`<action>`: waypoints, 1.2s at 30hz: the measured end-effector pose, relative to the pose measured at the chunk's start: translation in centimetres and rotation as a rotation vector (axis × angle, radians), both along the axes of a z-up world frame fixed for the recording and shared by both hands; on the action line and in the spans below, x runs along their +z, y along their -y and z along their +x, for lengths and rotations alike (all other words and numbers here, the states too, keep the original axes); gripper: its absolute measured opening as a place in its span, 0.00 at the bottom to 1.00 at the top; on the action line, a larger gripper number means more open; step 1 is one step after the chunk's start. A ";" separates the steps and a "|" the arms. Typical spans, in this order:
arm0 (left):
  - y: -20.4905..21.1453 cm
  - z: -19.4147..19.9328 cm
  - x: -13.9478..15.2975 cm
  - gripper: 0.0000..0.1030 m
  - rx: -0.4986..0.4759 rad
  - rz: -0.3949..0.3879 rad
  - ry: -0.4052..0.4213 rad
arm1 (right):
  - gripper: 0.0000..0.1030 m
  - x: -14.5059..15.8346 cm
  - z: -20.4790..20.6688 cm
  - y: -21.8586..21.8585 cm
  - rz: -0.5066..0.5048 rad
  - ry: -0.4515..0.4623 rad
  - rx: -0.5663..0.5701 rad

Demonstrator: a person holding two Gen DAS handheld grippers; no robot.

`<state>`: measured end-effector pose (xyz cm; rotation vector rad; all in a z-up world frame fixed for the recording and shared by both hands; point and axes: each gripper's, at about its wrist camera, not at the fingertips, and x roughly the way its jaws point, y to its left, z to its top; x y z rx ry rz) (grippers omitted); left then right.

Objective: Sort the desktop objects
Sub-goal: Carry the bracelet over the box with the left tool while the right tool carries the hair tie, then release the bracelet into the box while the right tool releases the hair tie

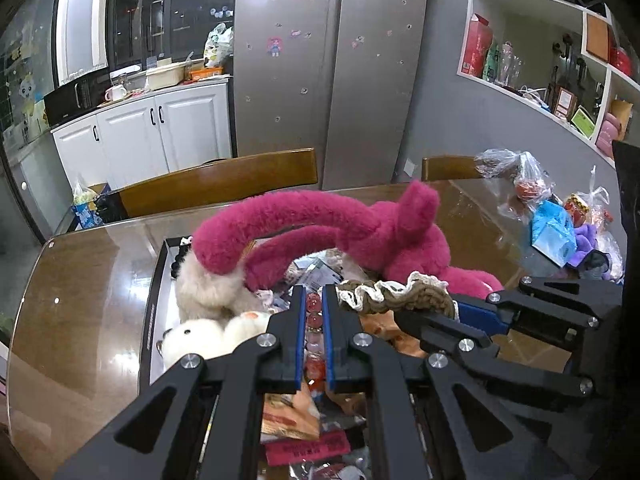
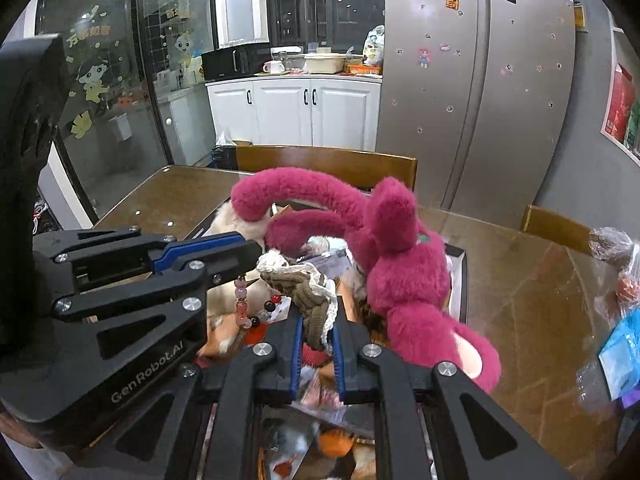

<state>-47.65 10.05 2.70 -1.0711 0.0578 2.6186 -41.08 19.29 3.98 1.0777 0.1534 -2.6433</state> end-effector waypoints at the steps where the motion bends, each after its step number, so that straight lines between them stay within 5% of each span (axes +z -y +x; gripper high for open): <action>1: 0.0 -0.2 -0.1 0.08 0.002 0.003 0.004 | 0.12 -0.1 -0.3 0.1 0.003 0.001 0.002; 28: -0.1 -1.1 -1.4 0.12 0.017 -0.041 0.041 | 0.15 -0.9 -1.4 0.1 0.013 0.038 -0.013; 31: 1.0 -1.5 -1.4 0.57 0.104 -0.081 0.060 | 0.28 -0.8 -1.4 0.0 0.030 0.037 -0.027; 32: 1.6 -1.6 -1.4 0.81 0.156 -0.098 0.057 | 0.33 -0.8 -1.5 -0.1 0.040 0.035 -0.043; 33: 2.5 -1.7 -1.2 0.89 0.205 -0.091 0.051 | 0.43 -0.7 -1.5 -0.3 0.051 0.032 -0.062; 36: 4.4 -1.5 -0.7 0.89 0.204 0.033 0.062 | 0.78 0.0 -1.5 -1.5 0.037 0.009 -0.111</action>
